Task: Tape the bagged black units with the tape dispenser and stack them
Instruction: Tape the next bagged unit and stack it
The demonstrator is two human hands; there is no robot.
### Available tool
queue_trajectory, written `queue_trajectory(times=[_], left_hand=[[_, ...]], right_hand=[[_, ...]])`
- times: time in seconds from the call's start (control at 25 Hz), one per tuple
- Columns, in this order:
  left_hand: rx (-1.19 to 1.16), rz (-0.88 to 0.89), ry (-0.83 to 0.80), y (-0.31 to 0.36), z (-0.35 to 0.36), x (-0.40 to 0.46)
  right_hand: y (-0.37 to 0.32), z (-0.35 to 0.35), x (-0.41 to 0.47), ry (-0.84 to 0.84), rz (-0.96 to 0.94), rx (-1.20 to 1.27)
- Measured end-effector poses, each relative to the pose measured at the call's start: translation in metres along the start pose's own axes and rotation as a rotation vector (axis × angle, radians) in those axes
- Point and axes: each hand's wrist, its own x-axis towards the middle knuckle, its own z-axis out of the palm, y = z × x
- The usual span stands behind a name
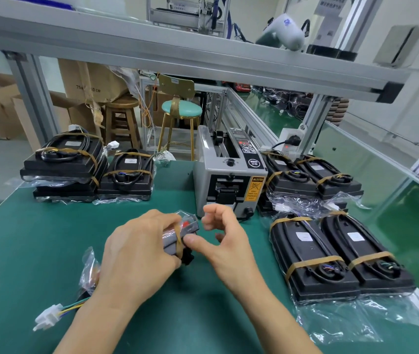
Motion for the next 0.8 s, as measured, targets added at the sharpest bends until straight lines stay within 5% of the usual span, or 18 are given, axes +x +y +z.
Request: queue_trajectory(times=[0.12, 0.24, 0.44, 0.68, 0.8], left_hand=[[-0.190, 0.019, -0.010, -0.011, -0.012, 0.005], [-0.655, 0.142, -0.057, -0.025, -0.028, 0.013], [-1.089, 0.194, 0.010, -0.050, -0.033, 0.006], [-0.434, 0.406, 0.085, -0.039, -0.068, 0.006], [-0.420, 0.226, 0.086, -0.029, -0.068, 0.011]], right_hand=[[0.000, -0.027, 0.011, -0.064, 0.025, 0.049], [-0.007, -0.027, 0.012, -0.377, -0.129, -0.151], [-0.043, -0.021, 0.034, -0.380, -0.325, -0.234], [-0.046, 0.004, 0.044, -0.181, -0.513, -0.265], [-0.045, 0.016, 0.049, -0.228, -0.614, -0.371]])
